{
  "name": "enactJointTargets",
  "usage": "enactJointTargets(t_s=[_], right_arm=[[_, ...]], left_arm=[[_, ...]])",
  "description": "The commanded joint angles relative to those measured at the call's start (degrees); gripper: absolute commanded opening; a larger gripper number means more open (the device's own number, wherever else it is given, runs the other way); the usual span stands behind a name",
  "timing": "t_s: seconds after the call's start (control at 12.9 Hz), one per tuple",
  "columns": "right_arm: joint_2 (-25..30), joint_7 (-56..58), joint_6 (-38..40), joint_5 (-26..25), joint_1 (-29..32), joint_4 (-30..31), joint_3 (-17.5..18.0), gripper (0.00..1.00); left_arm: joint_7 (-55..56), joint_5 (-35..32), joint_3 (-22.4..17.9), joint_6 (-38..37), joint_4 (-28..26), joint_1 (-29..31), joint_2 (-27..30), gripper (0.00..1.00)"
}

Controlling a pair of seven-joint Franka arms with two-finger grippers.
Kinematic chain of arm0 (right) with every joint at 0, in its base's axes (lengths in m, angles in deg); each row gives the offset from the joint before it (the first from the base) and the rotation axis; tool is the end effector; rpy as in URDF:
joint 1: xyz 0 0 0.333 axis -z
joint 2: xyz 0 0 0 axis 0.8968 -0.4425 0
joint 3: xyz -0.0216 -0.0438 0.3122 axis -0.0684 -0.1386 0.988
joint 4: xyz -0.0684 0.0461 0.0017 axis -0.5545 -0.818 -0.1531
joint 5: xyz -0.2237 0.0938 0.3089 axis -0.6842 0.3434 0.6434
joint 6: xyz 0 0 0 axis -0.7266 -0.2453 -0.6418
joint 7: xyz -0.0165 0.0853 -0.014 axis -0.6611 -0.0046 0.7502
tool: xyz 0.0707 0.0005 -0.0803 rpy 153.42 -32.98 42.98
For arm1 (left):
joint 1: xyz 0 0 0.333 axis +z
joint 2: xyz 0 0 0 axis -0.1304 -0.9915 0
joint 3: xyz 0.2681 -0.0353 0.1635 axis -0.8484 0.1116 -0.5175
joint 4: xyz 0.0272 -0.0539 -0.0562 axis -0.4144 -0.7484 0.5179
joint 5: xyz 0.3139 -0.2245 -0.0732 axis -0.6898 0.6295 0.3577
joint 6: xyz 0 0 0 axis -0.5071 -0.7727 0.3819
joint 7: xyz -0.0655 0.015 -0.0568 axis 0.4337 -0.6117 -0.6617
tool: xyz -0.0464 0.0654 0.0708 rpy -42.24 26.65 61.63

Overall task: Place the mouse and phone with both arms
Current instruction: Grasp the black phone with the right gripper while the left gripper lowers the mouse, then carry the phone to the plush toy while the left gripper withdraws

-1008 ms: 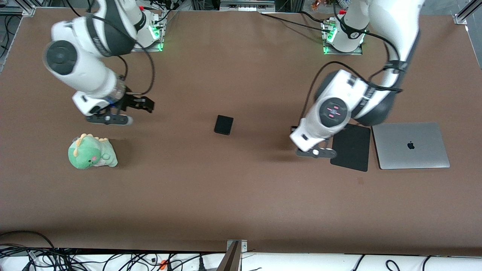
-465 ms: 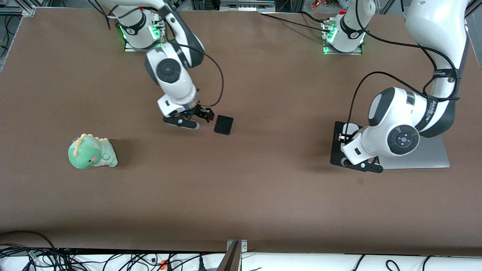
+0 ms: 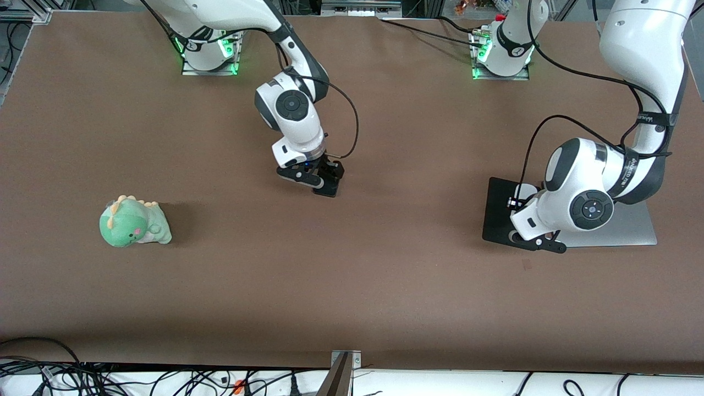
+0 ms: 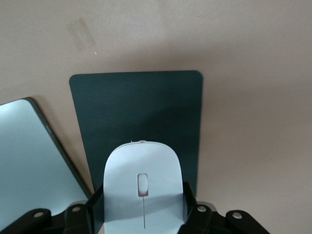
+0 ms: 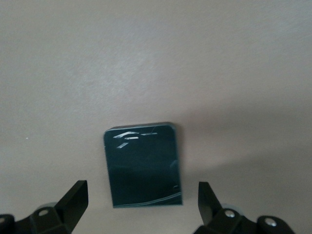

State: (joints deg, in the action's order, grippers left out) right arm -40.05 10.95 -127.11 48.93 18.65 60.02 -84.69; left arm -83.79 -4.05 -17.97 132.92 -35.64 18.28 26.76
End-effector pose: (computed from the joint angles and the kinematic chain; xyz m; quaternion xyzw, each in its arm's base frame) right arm 0.4677 0.4307 0.2138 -0.9859 0.1578 -0.0304 0.0473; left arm 0.6334 -0.0593 0.2610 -0.9810 0.1195 0.1505 0.0244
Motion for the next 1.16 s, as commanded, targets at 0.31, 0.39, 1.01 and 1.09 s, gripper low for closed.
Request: enactJointTargets(t_s=[0.31,0.39,1.01,1.09], right_arm=[[-4.17,0.79,-2.17,-0.61,-2.11,-1.54,-0.78,1.0],[-4.17,0.97,-2.08,-0.7,-2.11,-1.54,-0.87,1.0],[-5.75,3.68,-2.43,-0.87,-1.84,-1.62,-1.04,0.59],[-5.14,5.88,-1.64,-0.87,-1.49,-1.62,-1.48,0.45]], left_arm=[[-2.98,-1.16,0.84,24.65,-13.24,4.95,-2.72,0.28],[-3.07,-1.42,0.84,25.2,-13.51,4.95,-3.34,0.29],[-2.98,-1.34,3.82,6.71,-5.54,4.34,4.99,1.0],[-2.98,-1.34,5.05,0.92,-1.94,4.34,5.61,1.0]])
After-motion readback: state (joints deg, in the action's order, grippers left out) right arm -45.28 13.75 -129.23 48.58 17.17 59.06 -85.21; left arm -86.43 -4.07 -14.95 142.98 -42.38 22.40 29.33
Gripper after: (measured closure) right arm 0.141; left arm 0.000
